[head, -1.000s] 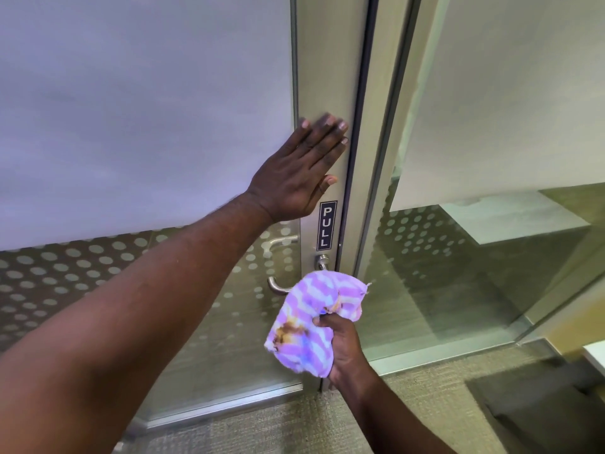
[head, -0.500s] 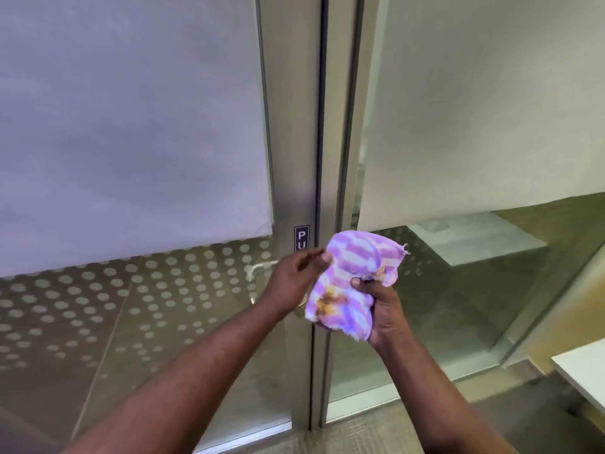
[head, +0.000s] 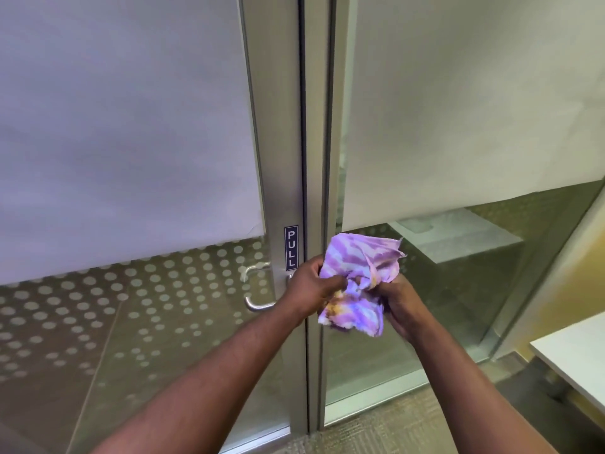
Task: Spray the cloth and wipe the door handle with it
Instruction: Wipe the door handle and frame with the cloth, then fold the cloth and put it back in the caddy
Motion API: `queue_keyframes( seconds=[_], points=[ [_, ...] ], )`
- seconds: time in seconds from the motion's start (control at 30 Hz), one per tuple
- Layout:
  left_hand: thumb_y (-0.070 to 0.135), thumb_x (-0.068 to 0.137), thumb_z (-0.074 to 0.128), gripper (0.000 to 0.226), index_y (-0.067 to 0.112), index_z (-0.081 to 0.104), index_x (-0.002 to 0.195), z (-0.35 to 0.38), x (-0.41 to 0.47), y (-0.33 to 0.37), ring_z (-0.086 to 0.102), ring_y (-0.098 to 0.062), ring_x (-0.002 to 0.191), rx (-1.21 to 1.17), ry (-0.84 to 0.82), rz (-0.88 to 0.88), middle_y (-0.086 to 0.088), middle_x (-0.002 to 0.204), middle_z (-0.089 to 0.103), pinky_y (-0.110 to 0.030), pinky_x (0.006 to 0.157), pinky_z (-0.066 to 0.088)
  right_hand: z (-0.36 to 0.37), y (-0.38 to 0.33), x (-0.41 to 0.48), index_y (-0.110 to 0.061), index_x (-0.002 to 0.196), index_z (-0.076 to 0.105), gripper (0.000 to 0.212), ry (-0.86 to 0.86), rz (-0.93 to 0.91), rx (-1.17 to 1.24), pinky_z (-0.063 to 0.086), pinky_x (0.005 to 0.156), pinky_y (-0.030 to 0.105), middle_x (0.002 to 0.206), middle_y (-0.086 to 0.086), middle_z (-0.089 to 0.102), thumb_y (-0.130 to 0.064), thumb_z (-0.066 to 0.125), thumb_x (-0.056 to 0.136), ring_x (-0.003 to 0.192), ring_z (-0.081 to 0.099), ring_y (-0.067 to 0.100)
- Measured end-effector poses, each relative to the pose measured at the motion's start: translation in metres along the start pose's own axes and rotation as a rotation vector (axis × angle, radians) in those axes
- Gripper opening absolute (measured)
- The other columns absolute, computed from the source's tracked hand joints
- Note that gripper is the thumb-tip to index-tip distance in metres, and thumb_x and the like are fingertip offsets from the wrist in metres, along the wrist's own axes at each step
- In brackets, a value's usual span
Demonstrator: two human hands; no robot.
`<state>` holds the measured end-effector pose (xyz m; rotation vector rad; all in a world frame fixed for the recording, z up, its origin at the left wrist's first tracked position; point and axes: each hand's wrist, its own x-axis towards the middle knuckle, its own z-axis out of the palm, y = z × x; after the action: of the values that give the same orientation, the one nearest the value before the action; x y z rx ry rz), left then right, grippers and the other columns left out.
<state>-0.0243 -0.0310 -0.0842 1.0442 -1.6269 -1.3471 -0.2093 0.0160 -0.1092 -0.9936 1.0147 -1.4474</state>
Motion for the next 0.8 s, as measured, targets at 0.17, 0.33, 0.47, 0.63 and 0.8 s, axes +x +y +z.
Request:
queue_keyframes(
  seconds=[0.17, 0.33, 0.47, 0.63, 0.8],
  points=[
    [-0.009, 0.085, 0.071, 0.035, 0.009, 0.072, 0.114, 0.009, 0.003, 0.000, 0.074, -0.023, 0.090, -0.130, 0.005, 0.020, -0.013, 0.109, 0.079, -0.042, 0.086, 0.061, -0.015, -0.011, -0.011, -0.006, 0.112, 0.076, 0.039, 0.115, -0.097, -0.026, 0.047, 0.099, 0.069, 0.118, 0.031, 0.071, 0.012, 0.073, 0.077, 0.110, 0.066, 0.047],
    [-0.018, 0.089, 0.060, 0.036, 0.012, 0.079, 0.090, 0.030, 0.010, 0.008, 0.076, -0.023, 0.072, -0.441, -0.067, -0.105, -0.013, 0.088, 0.080, -0.032, 0.065, 0.063, -0.027, -0.027, -0.026, 0.002, 0.101, 0.077, 0.030, 0.103, -0.104, 0.088, 0.052, 0.101, 0.061, 0.124, 0.027, 0.070, 0.003, 0.071, 0.072, 0.114, 0.067, 0.046],
    [-0.016, 0.091, 0.053, 0.035, 0.007, 0.079, 0.088, 0.046, 0.019, 0.015, 0.075, -0.028, 0.085, -0.524, -0.198, -0.114, -0.017, 0.099, 0.080, -0.039, 0.081, 0.064, -0.046, -0.039, -0.039, -0.007, 0.055, 0.069, 0.014, 0.087, -0.186, 0.162, 0.054, 0.100, 0.048, 0.124, 0.022, 0.070, 0.007, 0.069, 0.056, 0.120, 0.066, 0.039],
    [-0.015, 0.086, 0.044, 0.028, 0.003, 0.063, 0.077, 0.081, 0.034, 0.023, 0.072, -0.032, 0.093, -0.573, -0.309, -0.139, -0.022, 0.108, 0.076, -0.036, 0.078, 0.059, -0.090, -0.049, -0.050, -0.012, 0.047, 0.064, 0.047, 0.209, -0.270, 0.025, 0.058, 0.088, 0.040, 0.105, 0.015, 0.077, 0.028, 0.046, 0.065, 0.109, 0.070, 0.035],
    [0.011, 0.096, 0.047, 0.034, 0.010, 0.062, 0.066, 0.117, 0.050, 0.028, 0.068, -0.027, 0.088, -0.511, -0.332, -0.155, -0.012, 0.090, 0.075, -0.036, 0.074, 0.055, -0.135, -0.068, -0.061, -0.018, 0.046, 0.060, 0.056, 0.396, -0.336, -0.048, 0.059, 0.081, 0.037, 0.076, 0.005, 0.074, 0.028, 0.037, 0.067, 0.087, 0.073, 0.025]
  ],
)
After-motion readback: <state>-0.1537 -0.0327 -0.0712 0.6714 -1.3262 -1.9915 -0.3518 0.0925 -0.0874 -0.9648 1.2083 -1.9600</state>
